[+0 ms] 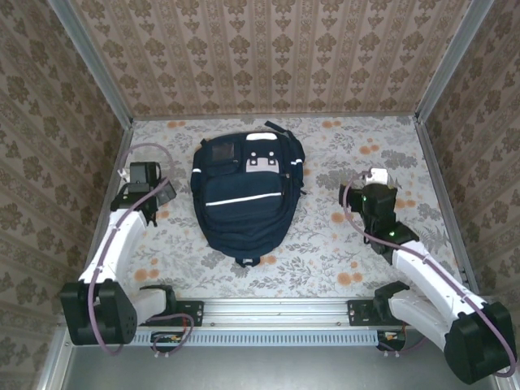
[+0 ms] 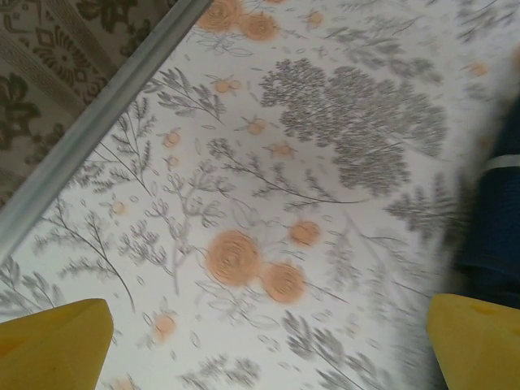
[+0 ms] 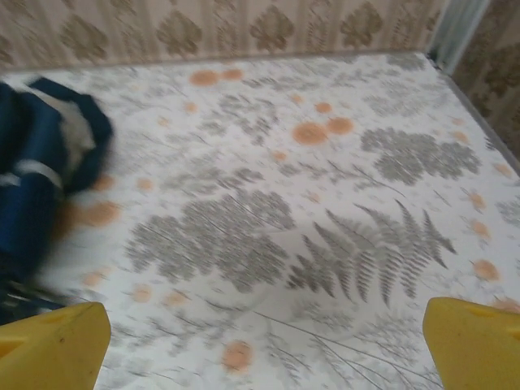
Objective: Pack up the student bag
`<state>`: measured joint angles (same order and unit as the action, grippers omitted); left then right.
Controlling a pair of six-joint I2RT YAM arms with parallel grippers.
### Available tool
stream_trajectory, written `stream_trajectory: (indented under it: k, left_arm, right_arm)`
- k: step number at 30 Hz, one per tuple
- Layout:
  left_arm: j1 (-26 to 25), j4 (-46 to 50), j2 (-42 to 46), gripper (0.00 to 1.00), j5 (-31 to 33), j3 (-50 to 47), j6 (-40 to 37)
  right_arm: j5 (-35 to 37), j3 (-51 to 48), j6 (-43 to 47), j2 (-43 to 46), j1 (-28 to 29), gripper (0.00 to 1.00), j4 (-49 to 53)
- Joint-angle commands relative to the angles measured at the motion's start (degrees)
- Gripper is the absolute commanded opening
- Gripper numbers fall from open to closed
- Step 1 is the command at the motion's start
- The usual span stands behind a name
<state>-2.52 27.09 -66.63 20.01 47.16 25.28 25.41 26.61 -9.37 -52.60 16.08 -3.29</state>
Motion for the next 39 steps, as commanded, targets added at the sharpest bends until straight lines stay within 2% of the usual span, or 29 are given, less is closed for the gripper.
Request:
stream_trajectory:
  k: [1, 6, 9, 10, 11, 17, 19, 20, 22, 23, 27, 39]
  left_arm:
    - [0.6, -16.2, -3.1, 1.00, 6.8, -3.8, -11.5]
    - [0.7, -33.0, -8.9, 1.00, 2.9, -10.7, -16.2]
    - [0.7, -44.6, -12.2, 1.00, -0.4, -15.0, -18.8]
    - [0.8, -48.4, -13.1, 1.00, -1.3, -16.2, -20.3]
    - [0.8, -48.8, -13.4, 1.00, -2.5, -15.9, -21.0]
    - [1.0, -65.6, -18.4, 1.00, -9.4, -19.4, -24.9]
    - [0.4, -65.7, -19.0, 1.00, -12.3, -19.4, -26.8]
    - [0.2, -67.2, -19.3, 1.00, -12.9, -19.9, -27.2]
    - [0.8, -72.0, -20.0, 1.00, -16.6, -22.5, -27.9]
    - [1.1, -77.6, -21.9, 1.00, -17.9, -24.2, -28.5]
    - [1.3, -75.2, -21.3, 1.00, -18.0, -23.7, -27.9]
    - [1.1, -75.7, -21.3, 1.00, -17.6, -23.8, -28.0]
  right_arm:
    - [5.7, -3.7, 5.8, -1.3, -1.6, 0.99, -14.0]
    - [4.3, -3.9, 6.8, -12.3, -5.1, 1.00, -20.0]
    - [0.1, -4.4, 7.0, -19.3, -7.9, 0.99, -28.2]
    - [-0.3, -3.2, 6.7, -20.6, -8.2, 1.00, -27.5]
    - [-1.3, -2.9, 7.2, -22.3, -8.7, 1.00, -30.4]
    - [-7.7, -2.4, 7.2, -32.9, -11.2, 1.00, -43.6]
    - [-10.5, -1.8, 6.0, -32.5, -12.7, 1.00, -41.1]
    - [-11.6, -2.6, 5.9, -32.8, -13.3, 0.99, -43.0]
    - [-12.6, -5.7, 6.0, -35.2, -13.6, 1.00, -50.4]
    - [-12.5, -6.8, 6.0, -36.0, -13.6, 1.00, -54.1]
    - [-13.5, -4.2, 5.8, -35.0, -14.0, 0.99, -47.3]
    - [-13.7, -4.5, 5.9, -35.0, -14.0, 1.00, -47.9]
